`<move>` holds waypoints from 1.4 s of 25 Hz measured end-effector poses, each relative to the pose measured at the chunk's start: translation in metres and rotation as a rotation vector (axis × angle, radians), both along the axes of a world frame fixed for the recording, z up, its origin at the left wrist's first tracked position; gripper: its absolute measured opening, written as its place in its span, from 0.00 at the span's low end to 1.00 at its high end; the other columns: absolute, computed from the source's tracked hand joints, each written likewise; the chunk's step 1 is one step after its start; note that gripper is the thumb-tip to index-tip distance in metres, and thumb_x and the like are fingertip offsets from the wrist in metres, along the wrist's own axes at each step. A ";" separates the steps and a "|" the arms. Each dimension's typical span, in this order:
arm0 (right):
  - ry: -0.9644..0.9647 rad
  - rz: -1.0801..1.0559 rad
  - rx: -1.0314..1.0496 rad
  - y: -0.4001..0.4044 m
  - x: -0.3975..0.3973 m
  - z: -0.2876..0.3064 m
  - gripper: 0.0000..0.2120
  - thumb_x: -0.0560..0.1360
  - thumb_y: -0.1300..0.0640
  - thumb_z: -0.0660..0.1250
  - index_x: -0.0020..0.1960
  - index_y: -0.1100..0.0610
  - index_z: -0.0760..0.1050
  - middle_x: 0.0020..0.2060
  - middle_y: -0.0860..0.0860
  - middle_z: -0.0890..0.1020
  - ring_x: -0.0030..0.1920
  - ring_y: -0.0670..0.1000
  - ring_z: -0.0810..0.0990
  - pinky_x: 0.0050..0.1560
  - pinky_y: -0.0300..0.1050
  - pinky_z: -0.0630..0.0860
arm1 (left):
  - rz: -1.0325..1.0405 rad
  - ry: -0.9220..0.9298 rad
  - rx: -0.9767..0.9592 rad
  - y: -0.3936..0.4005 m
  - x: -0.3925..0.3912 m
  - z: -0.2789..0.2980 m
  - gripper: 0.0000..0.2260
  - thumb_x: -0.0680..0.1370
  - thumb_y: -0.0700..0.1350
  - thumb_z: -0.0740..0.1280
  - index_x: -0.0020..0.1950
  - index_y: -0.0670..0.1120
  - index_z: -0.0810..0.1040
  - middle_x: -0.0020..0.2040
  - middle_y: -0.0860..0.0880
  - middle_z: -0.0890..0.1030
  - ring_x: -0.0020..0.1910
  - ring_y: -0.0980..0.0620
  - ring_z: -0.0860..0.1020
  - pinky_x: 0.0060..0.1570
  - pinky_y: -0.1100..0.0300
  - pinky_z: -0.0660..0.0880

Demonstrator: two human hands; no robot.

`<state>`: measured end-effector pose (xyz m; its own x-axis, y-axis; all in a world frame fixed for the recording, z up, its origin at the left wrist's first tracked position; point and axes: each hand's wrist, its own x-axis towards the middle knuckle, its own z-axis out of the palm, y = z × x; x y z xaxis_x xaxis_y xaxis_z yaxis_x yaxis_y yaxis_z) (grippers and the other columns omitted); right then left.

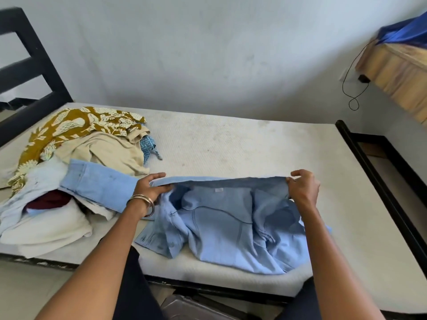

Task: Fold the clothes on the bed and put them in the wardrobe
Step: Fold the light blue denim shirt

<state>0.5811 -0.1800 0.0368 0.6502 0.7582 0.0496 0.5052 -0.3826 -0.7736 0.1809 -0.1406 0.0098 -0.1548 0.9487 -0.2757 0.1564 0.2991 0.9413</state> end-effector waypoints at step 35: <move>-0.062 0.224 -0.209 -0.014 0.020 -0.054 0.14 0.72 0.51 0.76 0.36 0.61 0.78 0.32 0.58 0.79 0.38 0.59 0.75 0.36 0.46 0.67 | -0.047 0.805 0.151 0.014 -0.004 -0.020 0.11 0.74 0.48 0.72 0.47 0.40 0.82 0.47 0.35 0.79 0.50 0.36 0.76 0.46 0.51 0.72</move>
<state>0.6012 -0.1940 -0.0169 0.4667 0.8801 -0.0875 0.6388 -0.4038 -0.6549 0.1765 -0.1266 -0.0101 -0.2094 0.9772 0.0342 0.8107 0.1540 0.5649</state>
